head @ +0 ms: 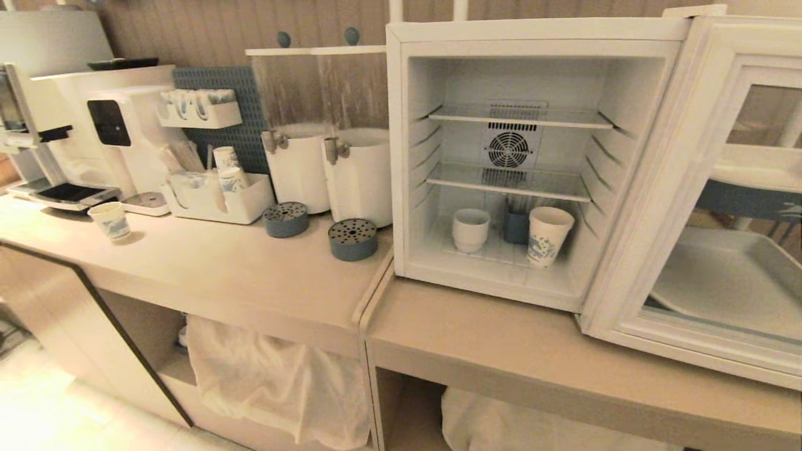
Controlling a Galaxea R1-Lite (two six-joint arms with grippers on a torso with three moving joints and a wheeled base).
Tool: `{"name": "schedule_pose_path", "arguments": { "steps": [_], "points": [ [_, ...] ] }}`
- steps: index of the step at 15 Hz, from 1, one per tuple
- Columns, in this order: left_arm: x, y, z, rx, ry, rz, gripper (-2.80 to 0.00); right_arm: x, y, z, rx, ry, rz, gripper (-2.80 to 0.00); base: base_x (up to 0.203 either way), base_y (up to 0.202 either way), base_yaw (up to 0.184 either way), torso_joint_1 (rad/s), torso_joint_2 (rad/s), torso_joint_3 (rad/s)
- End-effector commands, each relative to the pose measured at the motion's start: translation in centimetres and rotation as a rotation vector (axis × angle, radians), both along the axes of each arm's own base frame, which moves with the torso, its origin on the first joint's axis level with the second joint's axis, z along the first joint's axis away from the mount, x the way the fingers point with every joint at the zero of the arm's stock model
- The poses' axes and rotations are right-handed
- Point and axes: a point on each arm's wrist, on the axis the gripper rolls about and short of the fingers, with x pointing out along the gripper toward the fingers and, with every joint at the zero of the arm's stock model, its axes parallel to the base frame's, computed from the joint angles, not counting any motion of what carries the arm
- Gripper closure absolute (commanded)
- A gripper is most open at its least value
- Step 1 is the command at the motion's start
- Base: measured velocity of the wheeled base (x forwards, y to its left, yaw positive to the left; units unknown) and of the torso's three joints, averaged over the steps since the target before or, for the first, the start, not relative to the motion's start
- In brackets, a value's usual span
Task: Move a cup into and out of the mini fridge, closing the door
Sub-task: Close the freezer door
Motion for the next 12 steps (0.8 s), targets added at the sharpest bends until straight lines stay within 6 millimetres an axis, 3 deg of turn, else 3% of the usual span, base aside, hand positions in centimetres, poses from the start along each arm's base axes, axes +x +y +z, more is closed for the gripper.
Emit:
{"name": "schedule_pose_path", "arguments": {
  "steps": [1,4,9,12],
  "points": [
    [0.0,0.0,0.01,0.0,-0.001,0.0,0.0,-0.01,0.0,-0.01,0.0,0.0,-0.002,0.0,0.001,-0.216,0.156,-0.001,0.0,0.002],
    [0.01,0.0,-0.02,0.0,0.0,0.0,0.0,-0.01,0.0,0.01,-0.001,-0.002,-0.001,0.0,0.001,-0.153,0.134,0.002,0.0,0.001],
    [0.0,0.0,0.01,0.0,-0.001,0.0,0.0,-0.02,0.0,0.0,-0.001,0.001,-0.002,0.0,0.002,-0.022,0.132,0.003,0.0,0.002],
    [0.01,0.0,-0.03,0.0,0.0,0.0,0.0,-0.01,0.0,-0.01,0.0,0.0,0.0,0.0,0.001,-0.002,0.021,0.0,0.0,-0.001]
  ]
}}
